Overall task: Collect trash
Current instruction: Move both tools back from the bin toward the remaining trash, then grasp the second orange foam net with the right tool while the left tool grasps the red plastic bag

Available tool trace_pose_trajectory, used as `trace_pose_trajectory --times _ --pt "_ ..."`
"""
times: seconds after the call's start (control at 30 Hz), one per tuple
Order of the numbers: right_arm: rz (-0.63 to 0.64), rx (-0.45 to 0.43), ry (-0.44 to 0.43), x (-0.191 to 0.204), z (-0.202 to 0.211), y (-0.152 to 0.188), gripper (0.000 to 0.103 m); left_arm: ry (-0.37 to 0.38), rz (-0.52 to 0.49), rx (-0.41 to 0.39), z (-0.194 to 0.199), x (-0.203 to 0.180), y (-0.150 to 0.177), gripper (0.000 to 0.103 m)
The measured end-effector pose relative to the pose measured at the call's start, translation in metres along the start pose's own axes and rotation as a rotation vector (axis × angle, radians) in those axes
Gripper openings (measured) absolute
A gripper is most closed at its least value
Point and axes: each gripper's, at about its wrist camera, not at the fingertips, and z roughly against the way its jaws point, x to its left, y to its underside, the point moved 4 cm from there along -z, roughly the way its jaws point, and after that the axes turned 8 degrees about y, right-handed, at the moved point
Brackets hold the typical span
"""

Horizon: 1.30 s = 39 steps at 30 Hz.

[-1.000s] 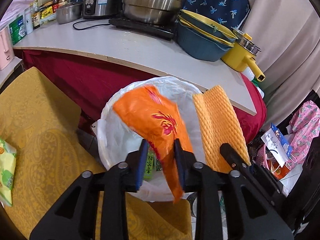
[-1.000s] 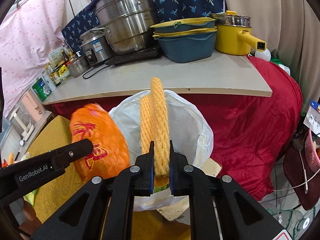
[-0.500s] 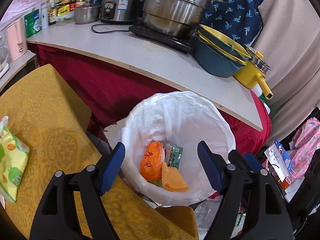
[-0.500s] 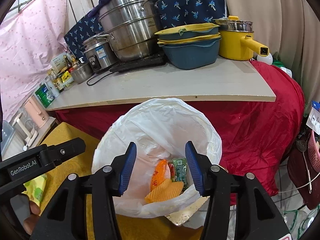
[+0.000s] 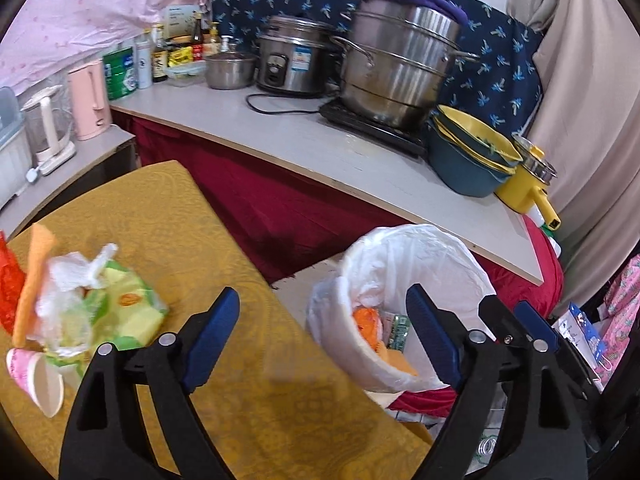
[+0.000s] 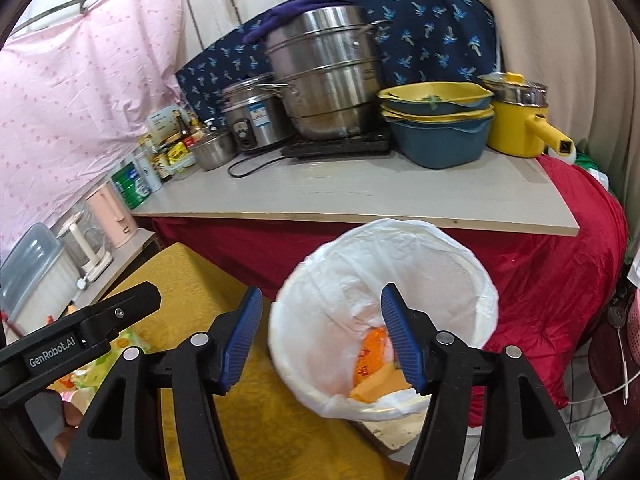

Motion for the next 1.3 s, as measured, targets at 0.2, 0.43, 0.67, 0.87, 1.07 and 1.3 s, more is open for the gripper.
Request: trace_pose_trajectory --times 0.2,0.43,0.67,0.87,1.07,1.3 --pt "0.038 -0.007 -0.061 0.042 0.015 0.002 0.062 -0.06 0.04 -0.044 0.038 0.041 0.0 0.084" --pt "0.094 -0.004 -0.13 0.093 0.031 0.012 0.062 -0.134 0.096 -0.09 0.084 0.092 0.007 0.089" --pt "0.154 0.02 -0.205 0.145 0.046 0.031 0.062 -0.216 0.142 -0.106 0.12 0.143 0.024 0.09" --pt "0.206 0.056 -0.272 0.19 0.055 0.054 0.062 -0.287 0.197 -0.109 0.147 0.191 0.041 0.091" --pt "0.274 0.077 -0.337 0.24 0.065 0.076 0.062 -0.352 0.267 -0.114 0.173 0.242 0.059 0.091" --pt "0.315 0.137 -0.398 0.292 0.059 0.101 0.062 -0.416 0.332 -0.116 0.194 0.289 0.078 0.091"
